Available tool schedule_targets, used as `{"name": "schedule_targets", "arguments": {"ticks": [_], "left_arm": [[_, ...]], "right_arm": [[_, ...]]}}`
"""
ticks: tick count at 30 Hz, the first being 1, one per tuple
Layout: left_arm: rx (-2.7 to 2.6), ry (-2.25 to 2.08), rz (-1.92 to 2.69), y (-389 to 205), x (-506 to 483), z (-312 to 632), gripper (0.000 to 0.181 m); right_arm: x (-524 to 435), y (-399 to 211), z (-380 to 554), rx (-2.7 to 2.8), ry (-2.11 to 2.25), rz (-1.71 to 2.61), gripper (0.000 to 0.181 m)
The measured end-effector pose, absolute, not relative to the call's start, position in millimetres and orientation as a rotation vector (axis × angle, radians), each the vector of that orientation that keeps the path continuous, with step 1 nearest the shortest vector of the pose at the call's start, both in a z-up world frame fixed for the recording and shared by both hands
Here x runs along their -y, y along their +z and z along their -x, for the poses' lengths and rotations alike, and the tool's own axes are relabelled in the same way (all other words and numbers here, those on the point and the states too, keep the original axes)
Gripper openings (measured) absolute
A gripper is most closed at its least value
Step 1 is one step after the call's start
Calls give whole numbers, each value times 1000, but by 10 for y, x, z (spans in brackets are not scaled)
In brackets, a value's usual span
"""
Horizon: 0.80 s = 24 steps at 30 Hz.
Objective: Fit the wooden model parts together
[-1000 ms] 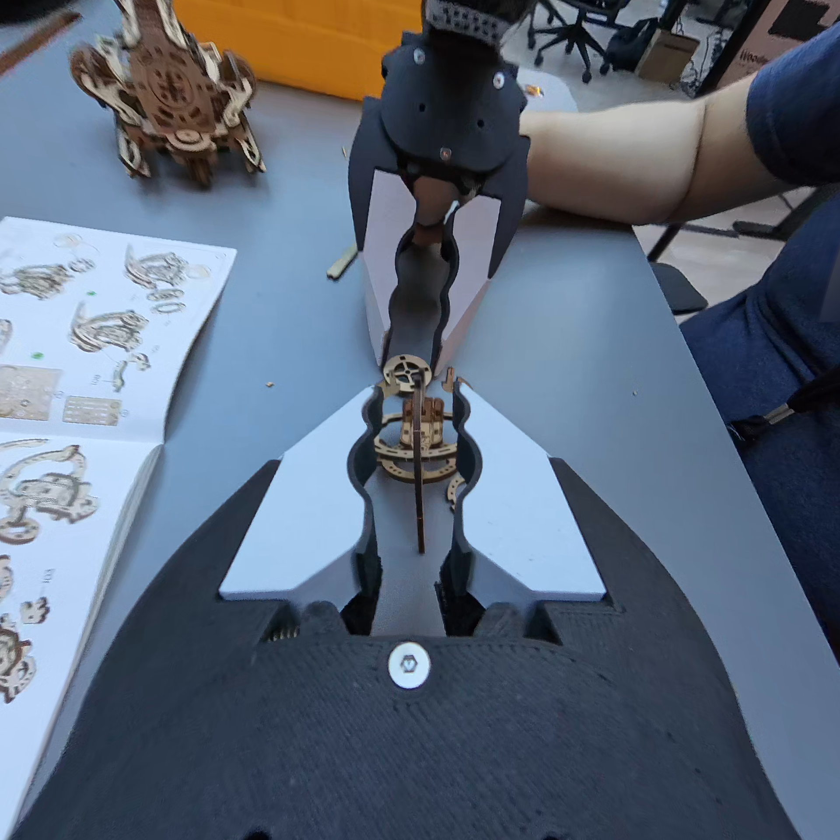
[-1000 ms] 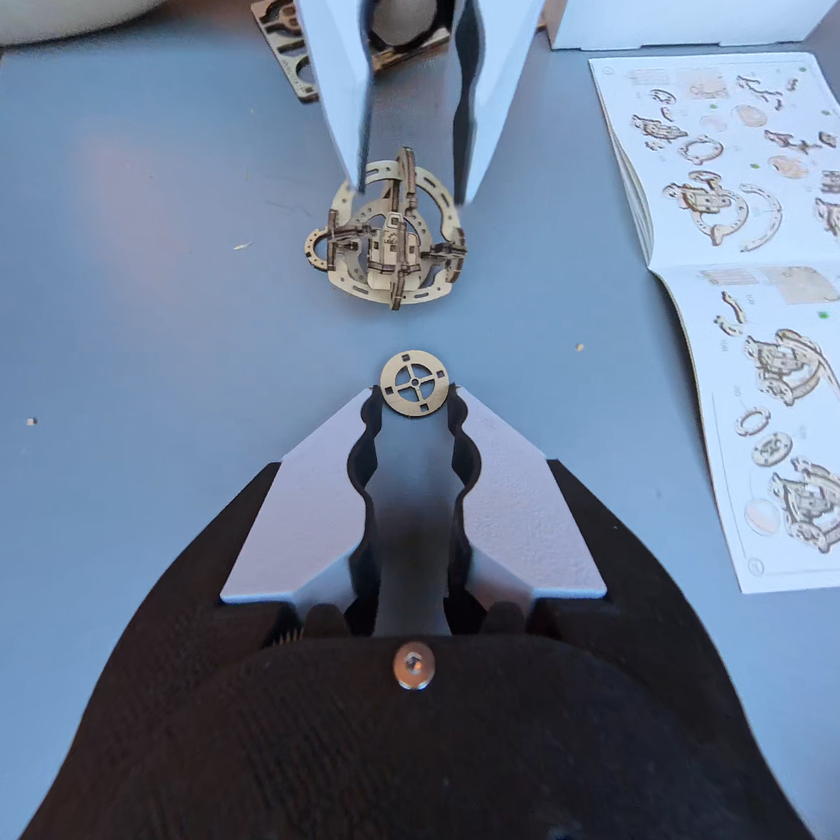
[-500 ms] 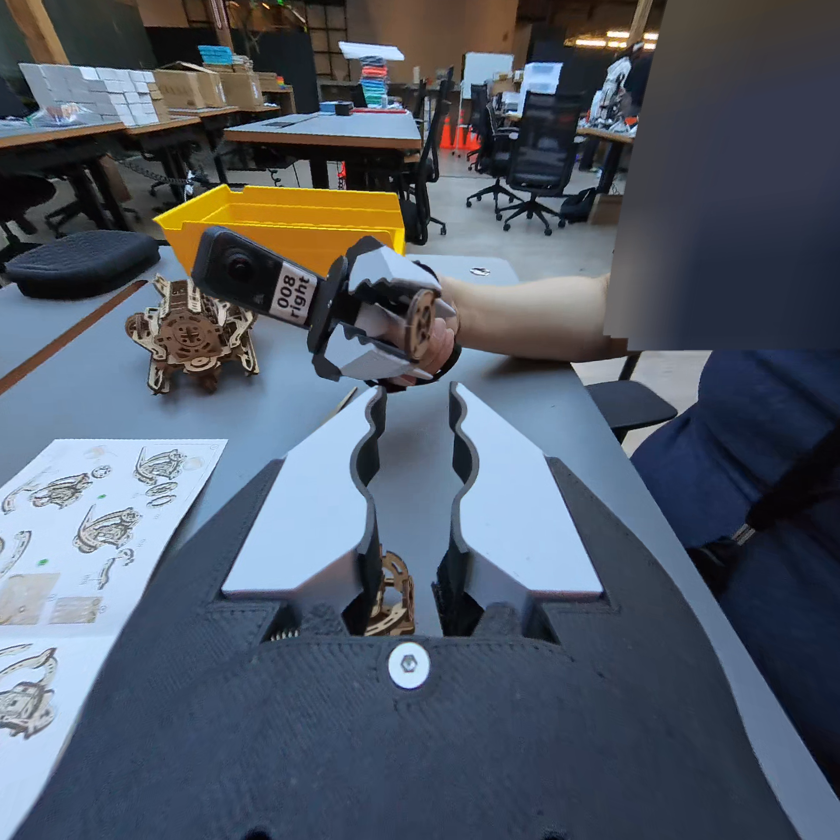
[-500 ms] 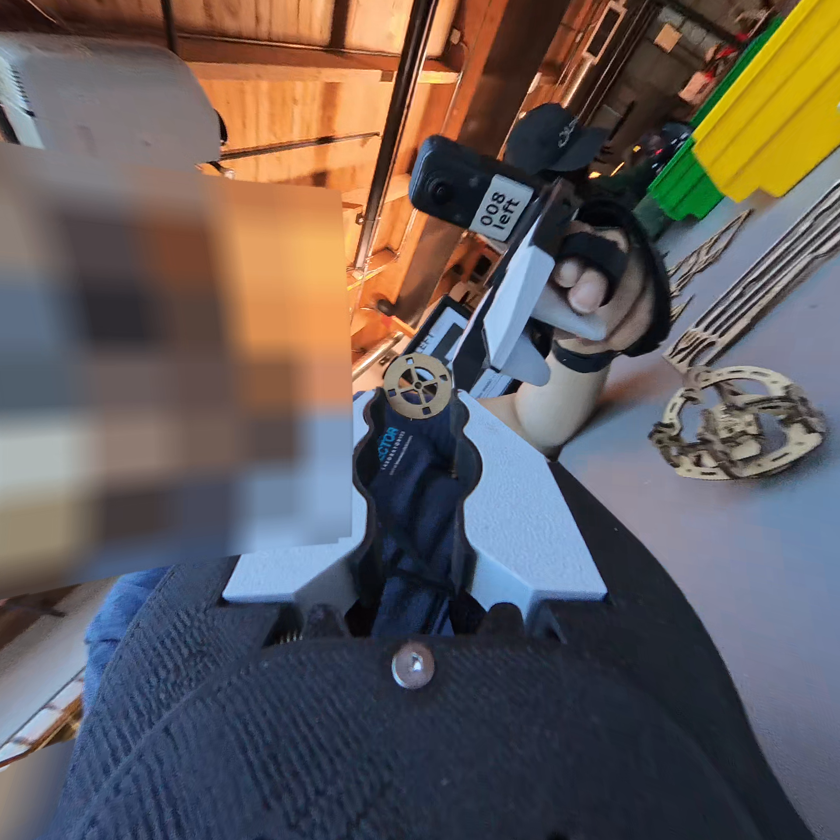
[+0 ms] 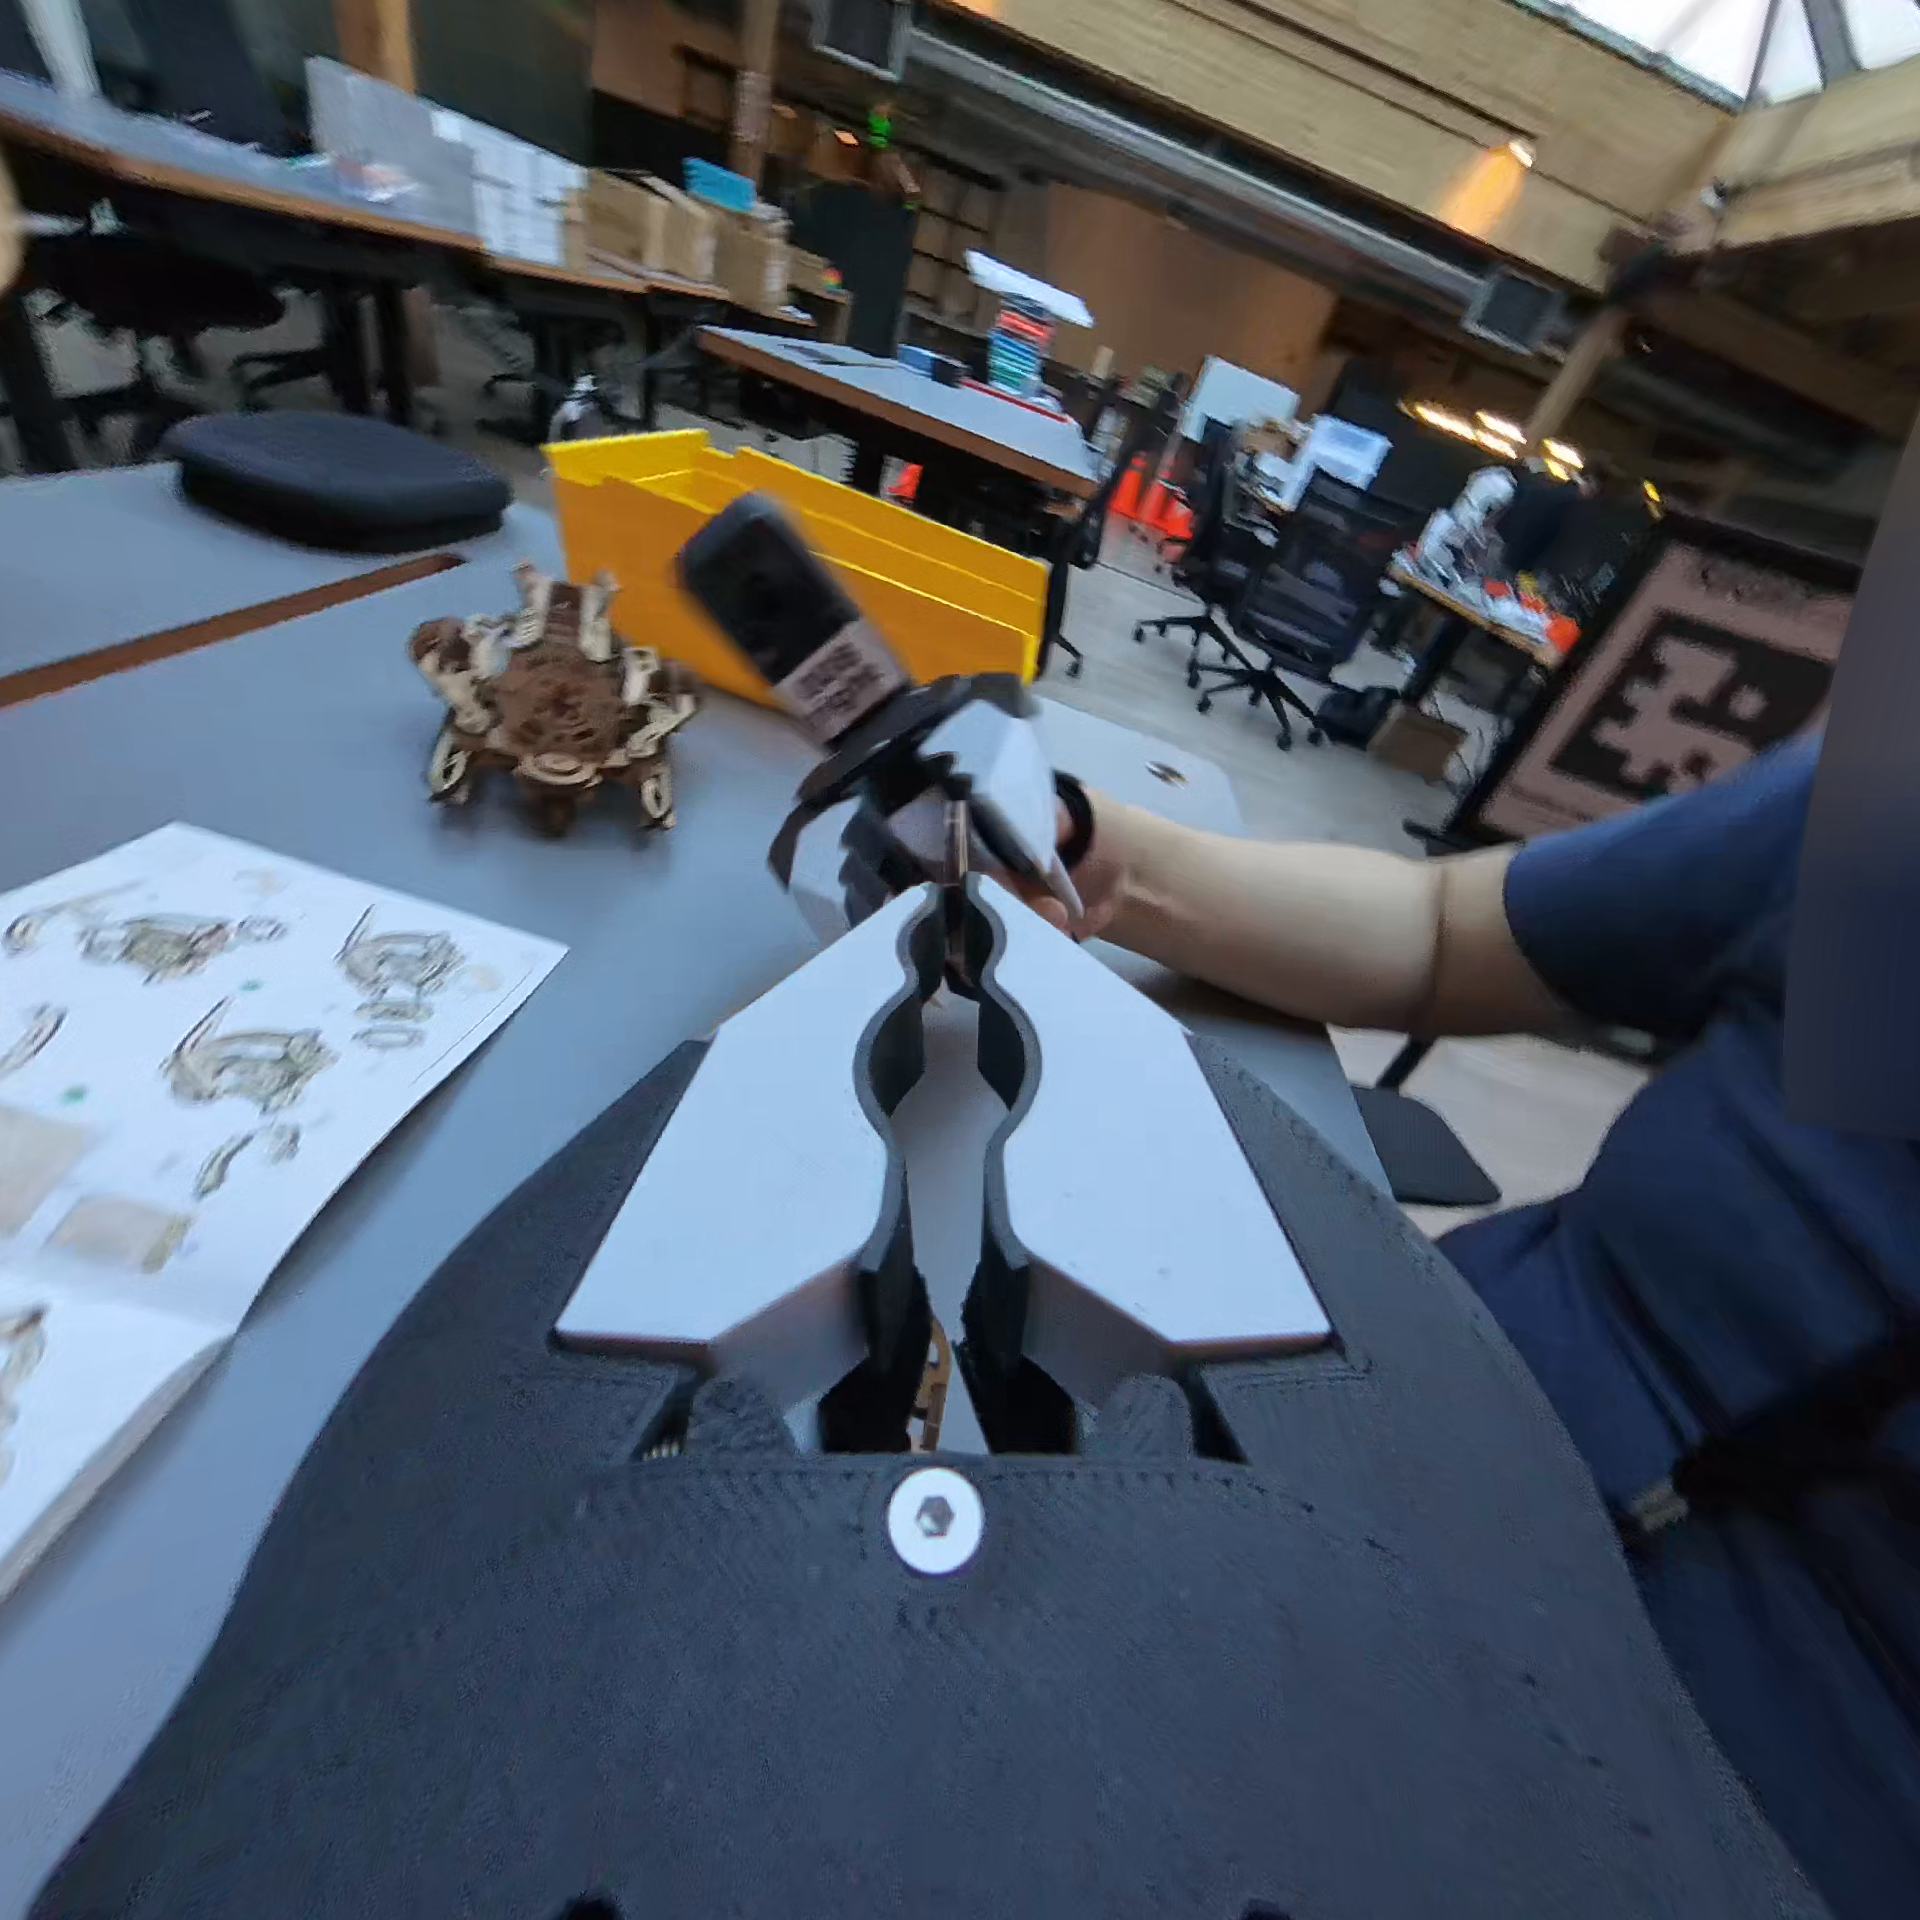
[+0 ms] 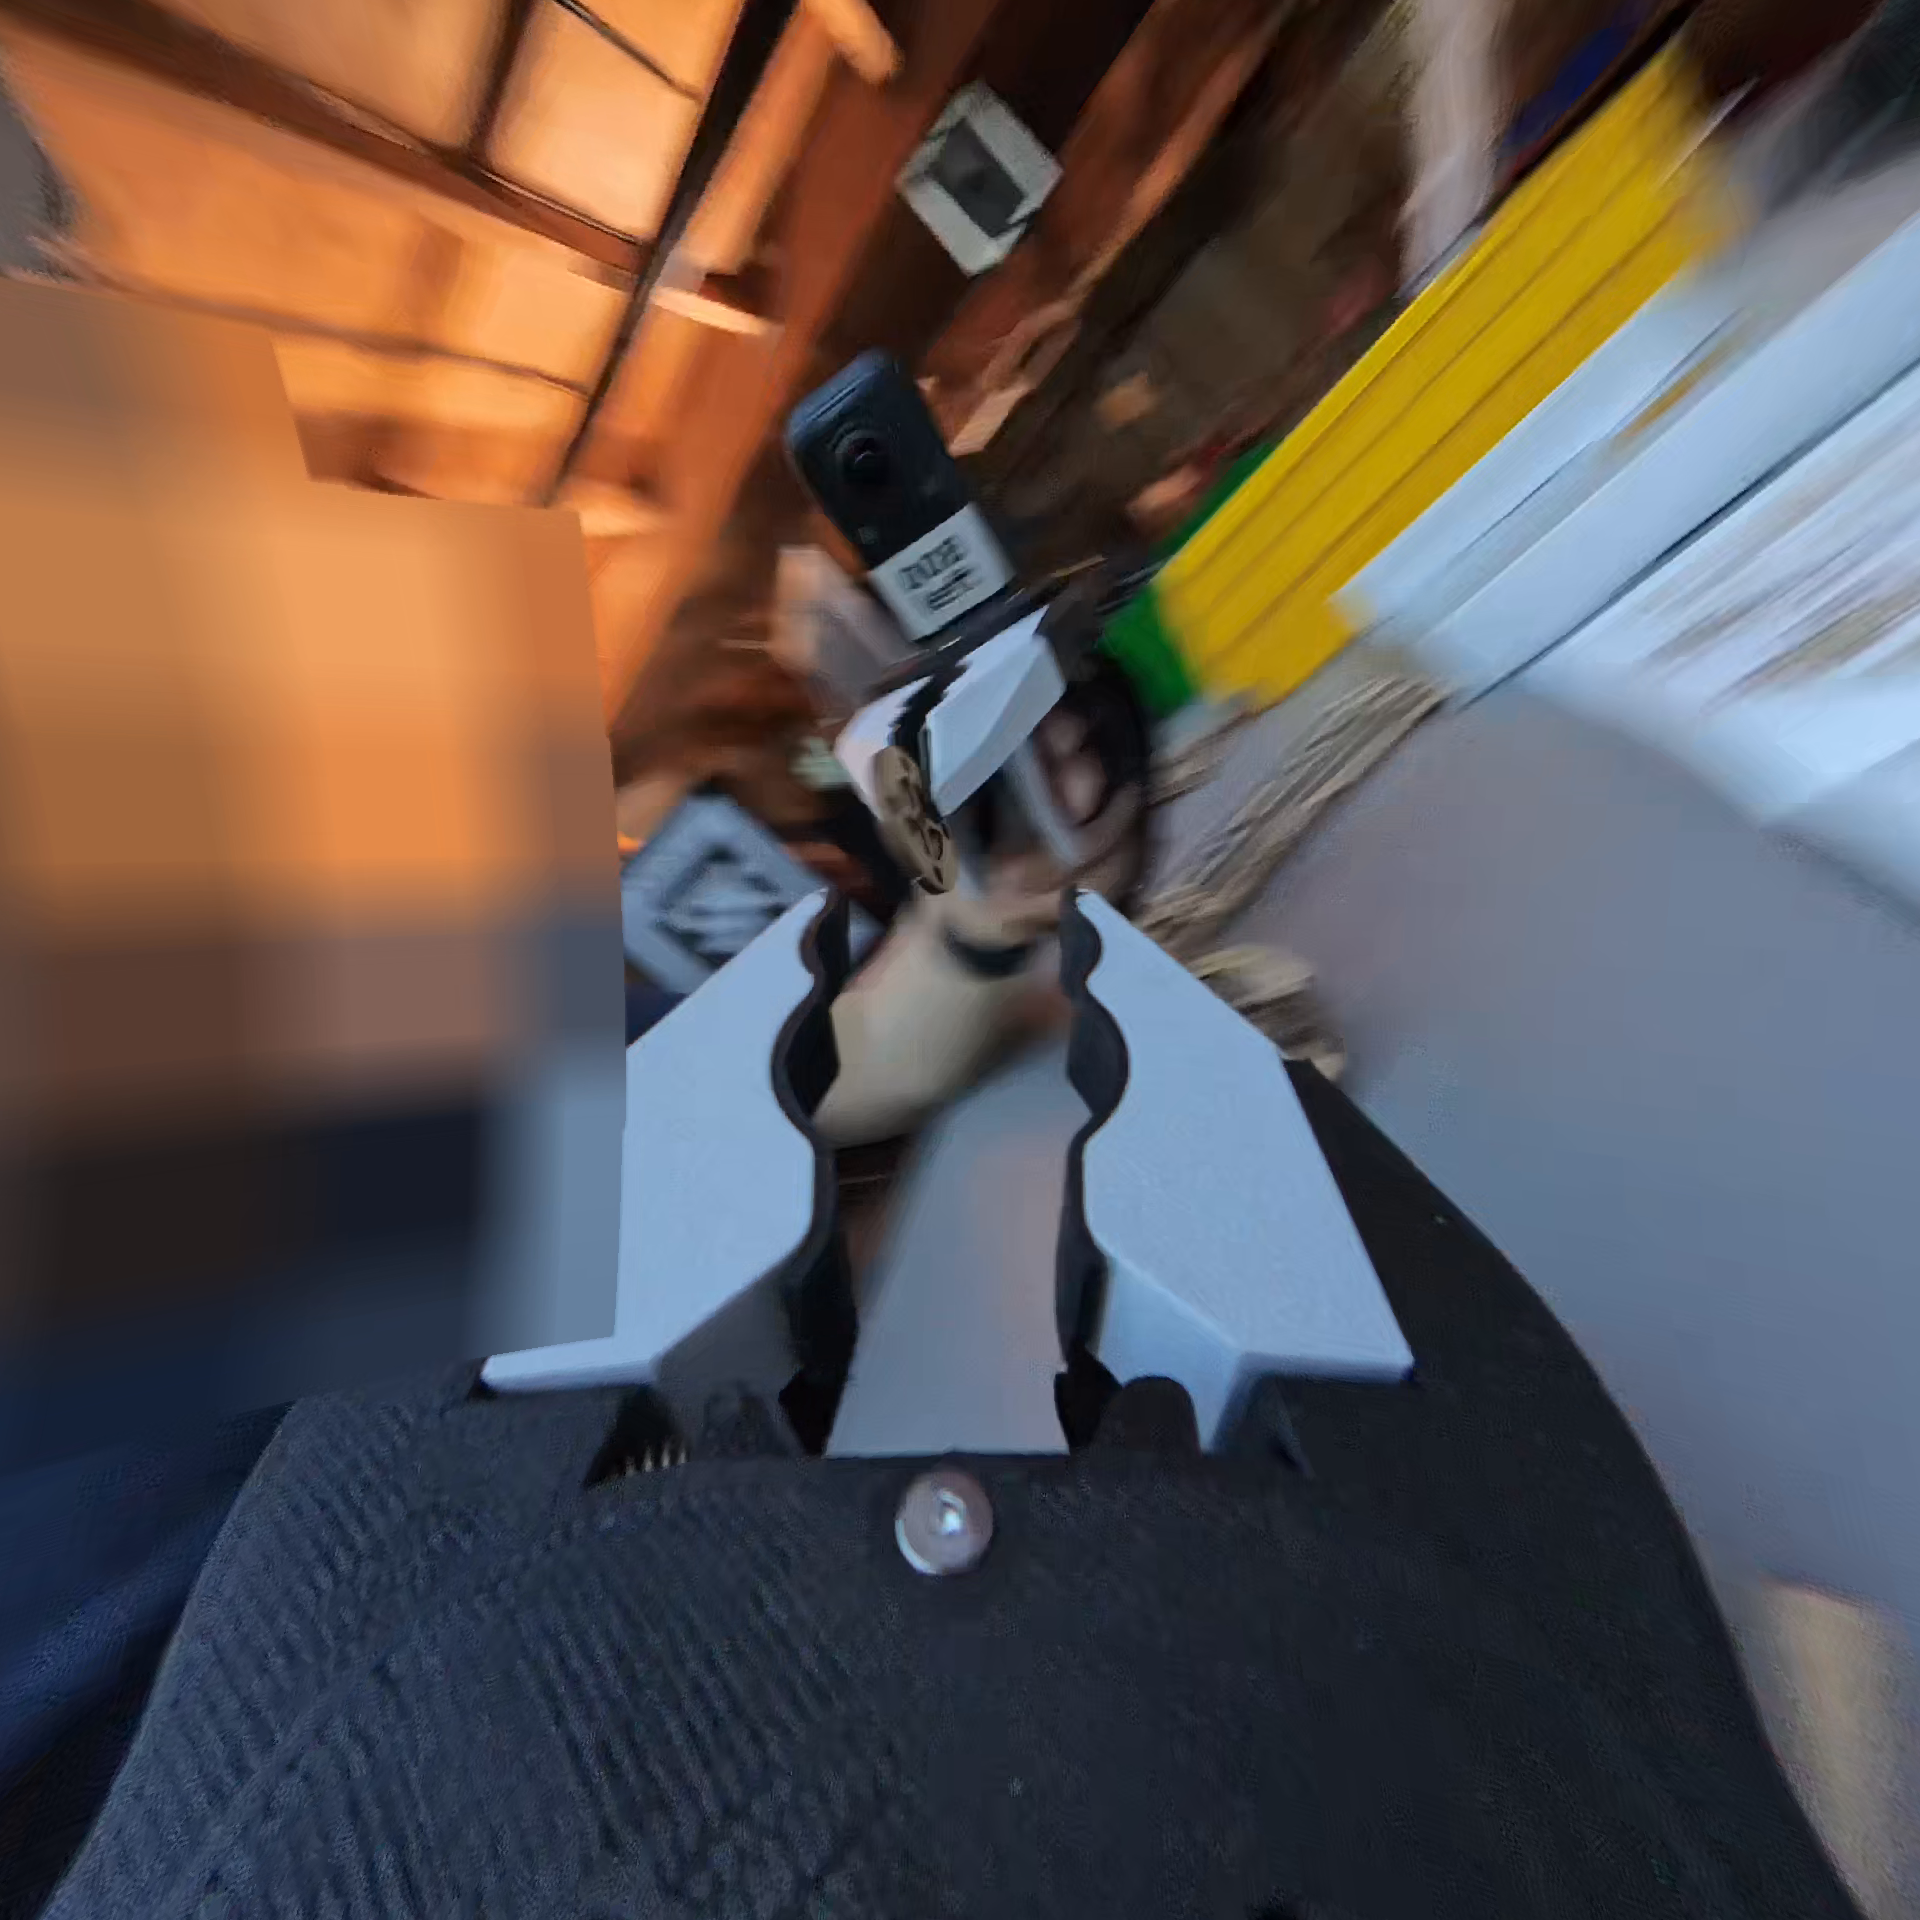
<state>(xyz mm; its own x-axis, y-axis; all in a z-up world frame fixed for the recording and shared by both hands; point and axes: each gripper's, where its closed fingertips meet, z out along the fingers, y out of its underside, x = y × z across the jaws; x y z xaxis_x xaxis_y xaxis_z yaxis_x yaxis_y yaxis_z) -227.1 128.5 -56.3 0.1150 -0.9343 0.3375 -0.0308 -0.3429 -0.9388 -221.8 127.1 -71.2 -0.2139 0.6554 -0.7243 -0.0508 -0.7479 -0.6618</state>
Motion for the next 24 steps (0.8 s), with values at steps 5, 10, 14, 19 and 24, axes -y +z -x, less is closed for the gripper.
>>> {"name": "schedule_targets", "arguments": {"ticks": [5, 10, 14, 19, 24], "left_arm": [[-422, -1548, 1739, -635, -1720, 2483, 0], [-385, -1429, 1803, -781, -1765, 2447, 0], [-440, -1356, 1828, -820, -1709, 2367, 0], [-461, -1349, 1856, -888, -1676, 2312, 0], [-442, -1367, 1873, -932, -1691, 2313, 0]], "right_arm": [[-1517, -438, 2085, 910, 718, 1358, 60], [-1593, -598, 2317, 970, 252, 1385, 50], [-1656, -863, 2401, 970, 377, 1552, 47], [-1696, -901, 2355, 973, 336, 1553, 40], [-1725, -964, 2352, 1003, 269, 1552, 28]]}}
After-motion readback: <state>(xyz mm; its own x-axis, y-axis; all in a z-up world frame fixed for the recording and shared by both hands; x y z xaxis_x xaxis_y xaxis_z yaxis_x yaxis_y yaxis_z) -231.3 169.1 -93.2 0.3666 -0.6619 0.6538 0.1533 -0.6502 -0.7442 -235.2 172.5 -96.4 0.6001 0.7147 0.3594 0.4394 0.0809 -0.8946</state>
